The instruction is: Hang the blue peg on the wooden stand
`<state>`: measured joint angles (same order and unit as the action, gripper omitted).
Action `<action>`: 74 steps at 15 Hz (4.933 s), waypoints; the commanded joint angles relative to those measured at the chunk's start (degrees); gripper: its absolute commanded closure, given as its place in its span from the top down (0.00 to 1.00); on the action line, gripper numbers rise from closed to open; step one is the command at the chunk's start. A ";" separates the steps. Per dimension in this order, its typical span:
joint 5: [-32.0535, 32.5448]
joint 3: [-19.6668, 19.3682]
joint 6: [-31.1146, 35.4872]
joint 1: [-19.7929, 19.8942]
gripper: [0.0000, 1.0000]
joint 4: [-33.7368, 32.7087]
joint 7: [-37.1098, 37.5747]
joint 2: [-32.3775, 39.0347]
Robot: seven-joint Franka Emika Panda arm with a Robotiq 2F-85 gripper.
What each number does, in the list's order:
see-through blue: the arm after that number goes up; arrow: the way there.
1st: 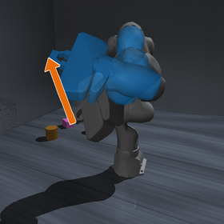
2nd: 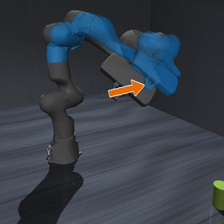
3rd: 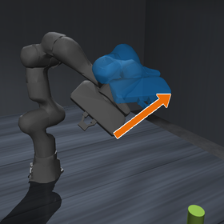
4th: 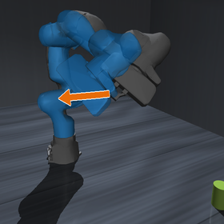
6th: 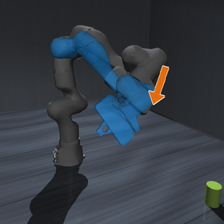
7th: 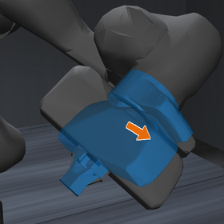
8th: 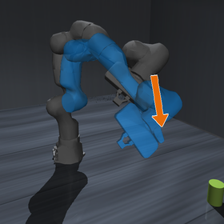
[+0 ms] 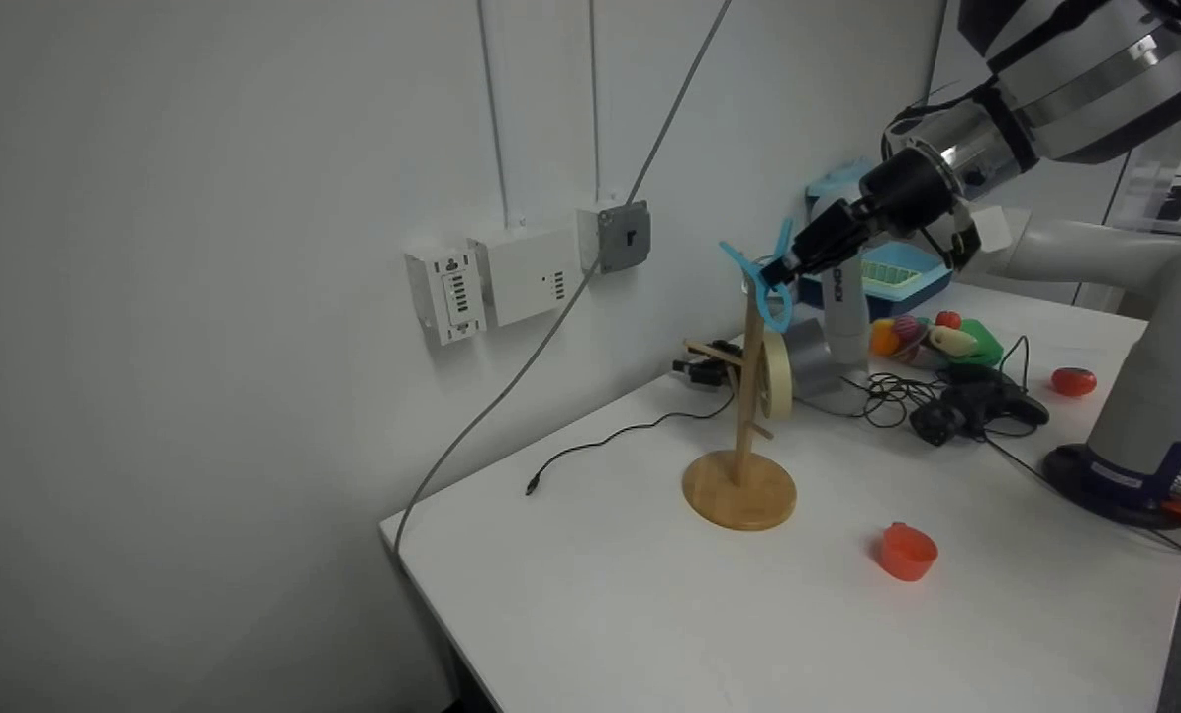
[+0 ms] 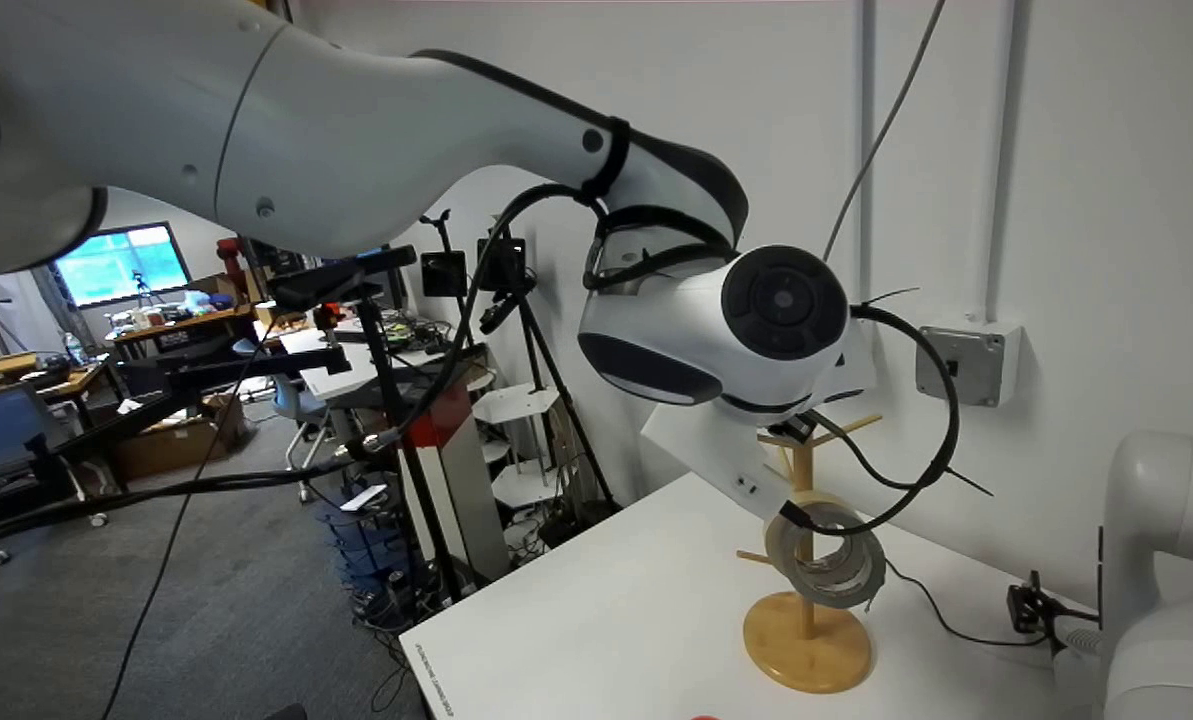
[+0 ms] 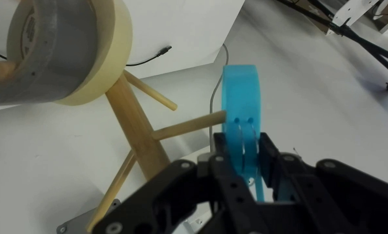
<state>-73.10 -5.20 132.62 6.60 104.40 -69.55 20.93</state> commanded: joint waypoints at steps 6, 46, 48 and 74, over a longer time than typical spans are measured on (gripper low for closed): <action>1.94 0.58 -1.21 1.12 0.07 -1.18 -1.87 -0.09; 8.80 3.08 21.02 -4.45 1.00 19.69 0.22 -16.17; 8.79 3.29 21.68 -5.00 1.00 22.67 1.21 -19.11; 7.11 8.57 27.44 -6.19 1.00 40.92 1.32 -37.21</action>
<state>-66.00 3.37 160.06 0.41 145.32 -68.22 -16.27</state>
